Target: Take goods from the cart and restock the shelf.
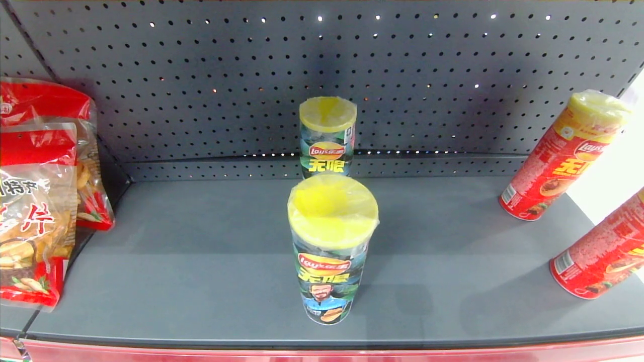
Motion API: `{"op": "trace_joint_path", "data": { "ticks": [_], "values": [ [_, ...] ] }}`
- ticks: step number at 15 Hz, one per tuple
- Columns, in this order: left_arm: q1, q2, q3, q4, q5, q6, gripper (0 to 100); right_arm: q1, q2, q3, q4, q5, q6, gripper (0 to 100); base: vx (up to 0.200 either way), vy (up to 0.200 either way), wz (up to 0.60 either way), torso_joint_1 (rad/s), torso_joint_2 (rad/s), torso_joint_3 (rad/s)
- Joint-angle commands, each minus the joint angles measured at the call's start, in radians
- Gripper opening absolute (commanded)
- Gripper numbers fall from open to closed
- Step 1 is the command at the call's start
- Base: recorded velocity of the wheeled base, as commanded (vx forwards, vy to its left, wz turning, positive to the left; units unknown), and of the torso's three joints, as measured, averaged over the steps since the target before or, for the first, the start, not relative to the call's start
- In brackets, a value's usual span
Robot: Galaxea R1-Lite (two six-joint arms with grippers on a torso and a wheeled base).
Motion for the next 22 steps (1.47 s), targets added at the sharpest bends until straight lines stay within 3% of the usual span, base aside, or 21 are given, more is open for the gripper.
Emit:
{"op": "trace_joint_path", "data": {
  "ticks": [1,5,7,8,10,13,17,20,22],
  "values": [
    [0.0,0.0,0.0,0.0,0.0,-0.001,100,0.026,-0.043,0.002,-0.002,-0.003,0.003,100,0.0,0.0,0.0,0.0,0.0,0.0],
    [0.0,0.0,0.0,0.0,0.0,-0.001,100,0.035,-0.076,0.003,-0.002,-0.041,0.017,100,0.0,0.0,0.0,0.0,0.0,0.0],
    [0.0,0.0,0.0,0.0,0.0,-0.001,100,0.04,-0.078,0.002,0.004,0.025,0.002,100,0.0,0.0,0.0,0.0,0.0,0.0],
    [0.0,0.0,0.0,0.0,0.0,-0.001,100,0.04,-0.078,0.002,0.003,0.106,-0.02,100,0.0,0.0,0.0,0.0,0.0,0.0],
    [0.0,0.0,0.0,0.0,0.0,-0.001,100,0.04,-0.078,-0.001,0.015,0.143,0.0,100,0.0,0.0,0.0,0.0,0.0,0.0],
    [0.0,0.0,0.0,0.0,0.0,-0.001,100,0.037,-0.076,-0.026,0.078,-0.003,-0.037,100,0.0,0.0,0.0,0.0,0.0,0.0],
    [0.0,0.0,0.0,0.0,0.0,-0.001,100,0.037,-0.076,-0.023,0.073,-0.003,-0.067,100,0.0,0.0,0.0,0.0,0.0,0.0],
    [0.0,0.0,0.0,0.0,0.0,-0.001,100,0.037,-0.076,-0.023,0.075,0.163,-0.139,100,0.0,0.0,0.0,0.0,0.0,0.0],
    [0.0,0.0,0.0,0.0,0.0,0.001,100,0.037,-0.076,-0.02,0.076,0.119,-0.034,100,0.0,0.0,0.0,0.0,0.0,0.0]
  ]
}}
